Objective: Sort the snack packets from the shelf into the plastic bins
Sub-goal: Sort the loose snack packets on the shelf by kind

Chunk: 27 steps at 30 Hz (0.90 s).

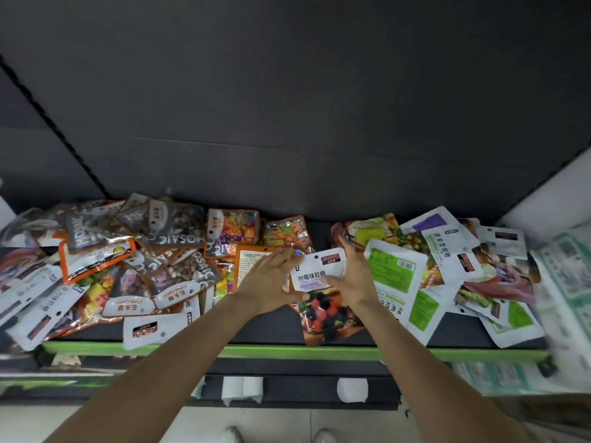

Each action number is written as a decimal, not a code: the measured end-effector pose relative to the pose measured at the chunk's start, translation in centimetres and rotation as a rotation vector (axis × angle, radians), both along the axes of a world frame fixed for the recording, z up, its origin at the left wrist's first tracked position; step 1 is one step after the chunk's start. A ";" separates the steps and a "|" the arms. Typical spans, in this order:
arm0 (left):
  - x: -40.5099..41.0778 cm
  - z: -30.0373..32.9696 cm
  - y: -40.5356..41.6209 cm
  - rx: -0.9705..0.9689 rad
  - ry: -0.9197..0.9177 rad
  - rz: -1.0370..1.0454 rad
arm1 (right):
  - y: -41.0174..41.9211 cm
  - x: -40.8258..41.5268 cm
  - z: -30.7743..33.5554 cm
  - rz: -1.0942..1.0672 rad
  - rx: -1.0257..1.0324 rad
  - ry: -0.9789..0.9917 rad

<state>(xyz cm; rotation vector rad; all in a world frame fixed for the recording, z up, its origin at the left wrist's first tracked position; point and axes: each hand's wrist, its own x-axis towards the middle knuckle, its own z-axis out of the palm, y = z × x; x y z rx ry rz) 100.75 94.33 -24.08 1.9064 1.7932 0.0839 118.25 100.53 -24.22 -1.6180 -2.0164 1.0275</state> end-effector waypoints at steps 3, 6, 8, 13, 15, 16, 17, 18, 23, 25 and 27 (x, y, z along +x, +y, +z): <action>1.3 -0.3 0.5 0.002 0.042 0.059 | 1.4 1.4 1.2 0.001 0.107 -0.059; 2.8 -0.4 1.3 0.064 0.145 0.067 | 3.7 4.3 2.4 -0.030 0.234 -0.237; 4.0 -0.3 2.0 0.068 0.205 0.050 | 5.5 6.7 2.3 -0.065 0.373 -0.388; 6.0 -1.0 2.9 -0.068 0.301 0.057 | 5.0 8.5 0.6 0.286 0.438 -0.790; 6.0 -1.3 2.8 -0.074 0.320 0.064 | 3.7 8.5 -0.1 0.473 0.317 -0.747; 6.0 -1.4 2.7 -0.074 0.324 0.068 | 3.6 8.8 -0.3 0.516 0.287 -0.753; 5.9 -1.4 2.7 -0.077 0.327 0.071 | 3.9 9.2 -0.3 0.535 0.280 -0.773; 5.9 -1.4 2.8 -0.079 0.331 0.075 | 4.5 9.6 0.0 0.540 0.286 -0.805; 6.4 -1.2 2.9 -0.087 0.338 0.097 | 7.8 12.3 2.0 0.397 0.331 -0.910; 6.4 -1.1 2.8 -0.071 0.314 0.118 | 7.9 13.0 2.2 0.334 0.364 -0.936; 6.2 -1.1 2.6 -0.041 0.307 0.122 | 7.3 12.6 2.2 0.335 0.394 -0.944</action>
